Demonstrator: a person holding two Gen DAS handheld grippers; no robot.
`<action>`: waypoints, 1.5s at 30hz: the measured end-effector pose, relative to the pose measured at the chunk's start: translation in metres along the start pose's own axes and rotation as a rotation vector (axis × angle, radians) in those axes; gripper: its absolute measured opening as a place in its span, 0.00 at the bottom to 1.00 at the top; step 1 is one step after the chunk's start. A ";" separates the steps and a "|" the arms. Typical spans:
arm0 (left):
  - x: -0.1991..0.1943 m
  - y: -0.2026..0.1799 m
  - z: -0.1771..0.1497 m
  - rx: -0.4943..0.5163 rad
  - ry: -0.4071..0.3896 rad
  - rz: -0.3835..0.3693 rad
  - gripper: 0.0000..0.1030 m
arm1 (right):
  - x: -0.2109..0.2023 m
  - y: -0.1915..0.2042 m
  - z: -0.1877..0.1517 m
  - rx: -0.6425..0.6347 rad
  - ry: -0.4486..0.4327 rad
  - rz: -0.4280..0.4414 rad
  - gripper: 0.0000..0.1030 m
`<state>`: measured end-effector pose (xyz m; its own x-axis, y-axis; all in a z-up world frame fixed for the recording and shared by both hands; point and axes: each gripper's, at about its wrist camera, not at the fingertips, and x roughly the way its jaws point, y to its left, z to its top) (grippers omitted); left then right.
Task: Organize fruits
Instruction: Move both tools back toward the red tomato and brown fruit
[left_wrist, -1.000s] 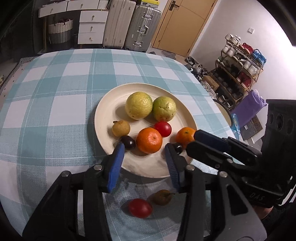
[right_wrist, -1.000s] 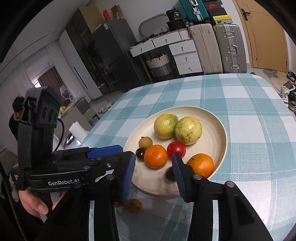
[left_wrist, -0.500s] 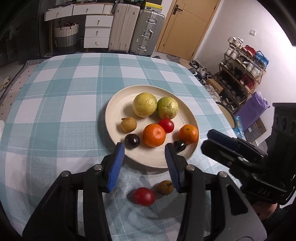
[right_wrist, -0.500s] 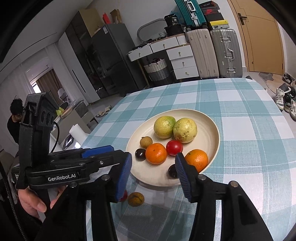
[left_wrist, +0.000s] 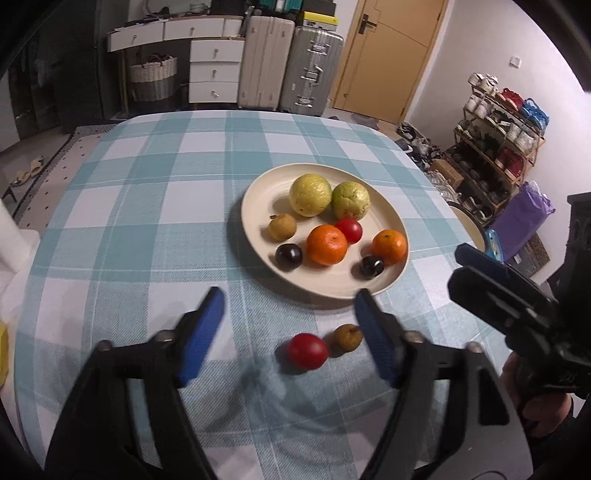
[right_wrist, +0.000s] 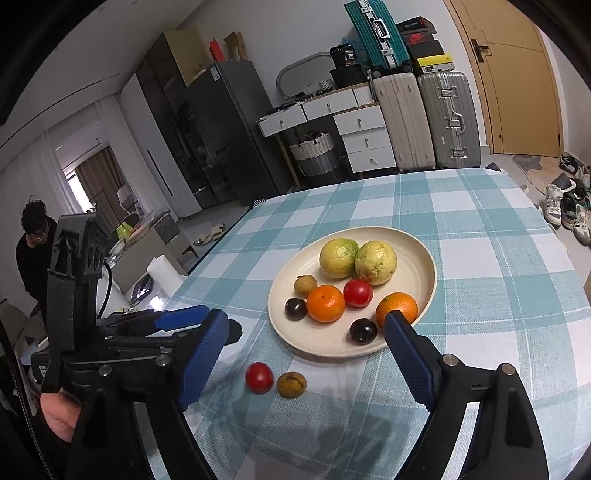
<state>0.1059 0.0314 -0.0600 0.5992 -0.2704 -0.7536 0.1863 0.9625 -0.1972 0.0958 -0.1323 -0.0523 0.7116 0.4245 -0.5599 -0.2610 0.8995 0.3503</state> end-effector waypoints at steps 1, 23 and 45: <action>-0.002 0.002 -0.002 -0.009 -0.003 0.003 0.76 | -0.002 0.001 -0.001 0.000 0.001 0.000 0.86; 0.012 0.014 -0.039 -0.077 0.069 0.026 0.99 | -0.020 0.001 -0.030 0.006 0.007 0.027 1.00; 0.048 0.012 -0.041 -0.047 0.135 0.021 0.80 | 0.004 -0.017 -0.045 0.040 0.084 -0.020 1.00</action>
<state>0.1053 0.0313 -0.1239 0.4917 -0.2481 -0.8347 0.1369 0.9687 -0.2073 0.0740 -0.1407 -0.0943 0.6588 0.4154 -0.6273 -0.2198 0.9036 0.3676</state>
